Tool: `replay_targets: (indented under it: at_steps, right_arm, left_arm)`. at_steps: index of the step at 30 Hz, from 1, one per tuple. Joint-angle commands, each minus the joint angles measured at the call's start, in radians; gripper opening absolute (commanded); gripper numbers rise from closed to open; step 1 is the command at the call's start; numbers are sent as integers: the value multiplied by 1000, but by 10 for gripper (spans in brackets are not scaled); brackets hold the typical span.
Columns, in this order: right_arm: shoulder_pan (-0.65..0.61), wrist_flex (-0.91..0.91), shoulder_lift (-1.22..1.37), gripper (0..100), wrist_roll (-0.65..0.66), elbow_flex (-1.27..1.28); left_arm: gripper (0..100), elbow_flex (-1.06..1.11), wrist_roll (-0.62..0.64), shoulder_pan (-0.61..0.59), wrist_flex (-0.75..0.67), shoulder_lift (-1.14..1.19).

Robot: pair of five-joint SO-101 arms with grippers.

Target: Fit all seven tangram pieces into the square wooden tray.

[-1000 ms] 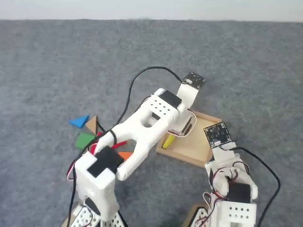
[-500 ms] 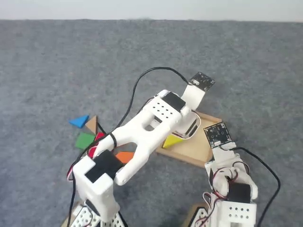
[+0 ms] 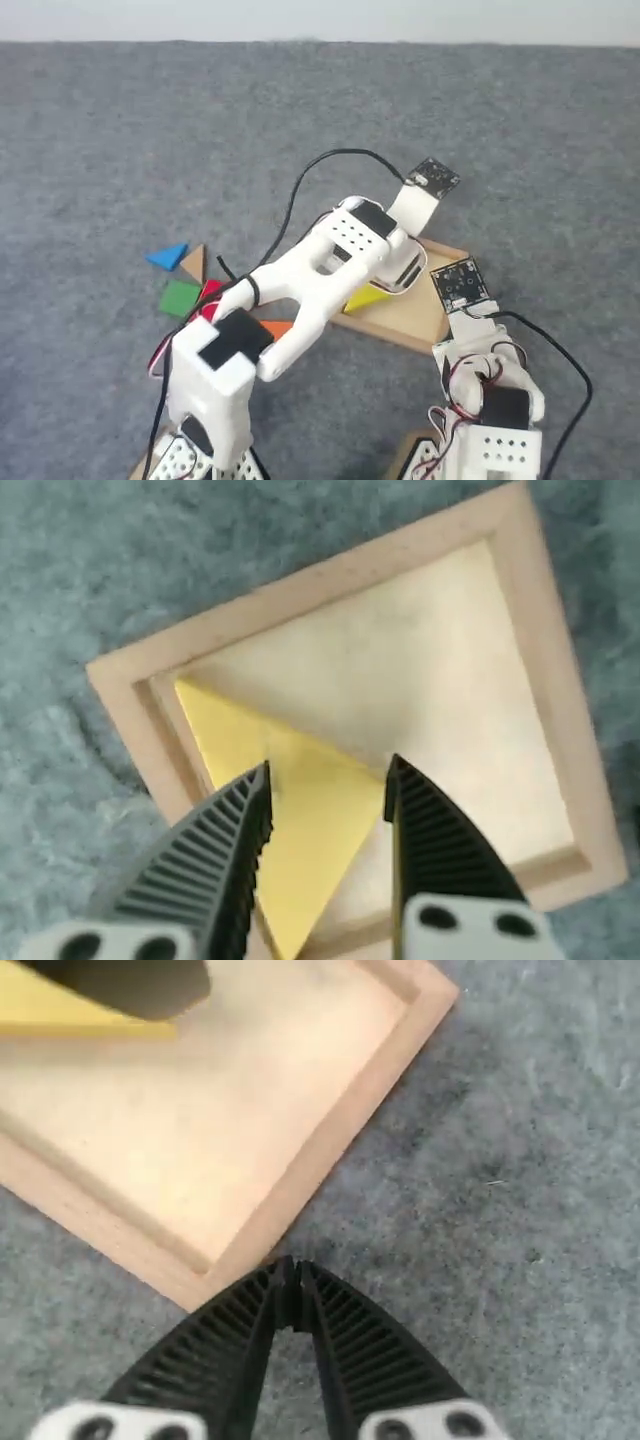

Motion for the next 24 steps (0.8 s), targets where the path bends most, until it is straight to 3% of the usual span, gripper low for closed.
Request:
replay_targets:
  at_steps: [1, 18, 24]
  right_arm:
    - [-4, 1, -16, 8, 8, 17]
    - [-4, 1, -16, 8, 8, 17]
    - [-4, 1, -16, 8, 8, 17]
  left_arm:
    - [176, -42, -20, -28, -11, 14]
    - [130, -44, -104, -313, -15, 17]
    - [130, -44, -157, -359, -15, 18]
